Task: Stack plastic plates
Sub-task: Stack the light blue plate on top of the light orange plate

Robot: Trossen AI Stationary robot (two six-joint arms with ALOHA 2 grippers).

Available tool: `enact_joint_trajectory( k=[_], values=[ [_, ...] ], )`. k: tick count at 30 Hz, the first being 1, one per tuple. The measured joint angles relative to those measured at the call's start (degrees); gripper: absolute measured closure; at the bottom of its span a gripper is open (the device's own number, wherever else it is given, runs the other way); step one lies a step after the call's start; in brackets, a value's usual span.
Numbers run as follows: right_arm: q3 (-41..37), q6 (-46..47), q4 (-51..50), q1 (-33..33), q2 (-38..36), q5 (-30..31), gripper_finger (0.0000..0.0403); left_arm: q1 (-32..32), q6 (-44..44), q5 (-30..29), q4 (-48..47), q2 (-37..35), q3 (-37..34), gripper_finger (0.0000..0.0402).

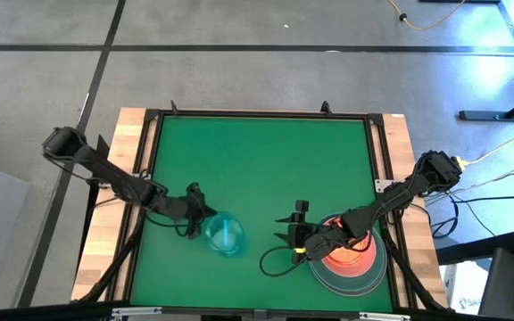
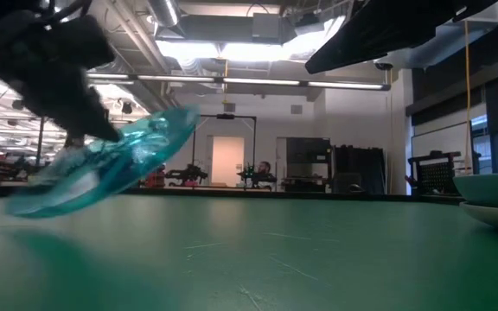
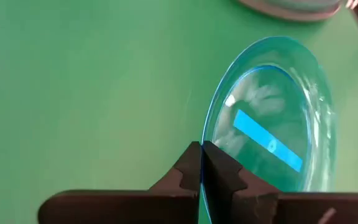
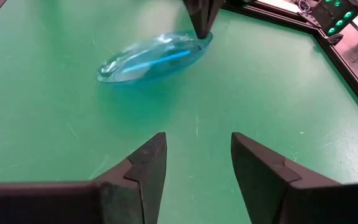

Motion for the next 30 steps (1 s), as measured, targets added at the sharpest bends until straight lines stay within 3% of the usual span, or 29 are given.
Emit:
enact_joint_trajectory(
  k=[6, 17, 26, 30],
  values=[
    [0.0, 0.0, -0.1, 0.0, 0.0, 0.0, 0.0229, 3.6, 8.4, 0.6, 17.7, 9.8, 0.0, 0.0398],
    [0.0, 0.0, -0.8, 0.0, 0.0, 0.0, 0.0229, 9.5, 9.0, 1.9, 33.0, 24.5, 0.0, 0.0398],
    [0.0, 0.0, -0.8, 0.0, 0.0, 0.0, 0.0229, 11.3, 8.5, 1.9, 37.6, 28.2, 0.0, 0.0397],
    [0.0, 0.1, -0.8, 0.0, 0.0, 0.0, 0.0229, 11.4, 8.6, 2.0, 37.5, 28.2, 0.0, 0.0371]
  ],
)
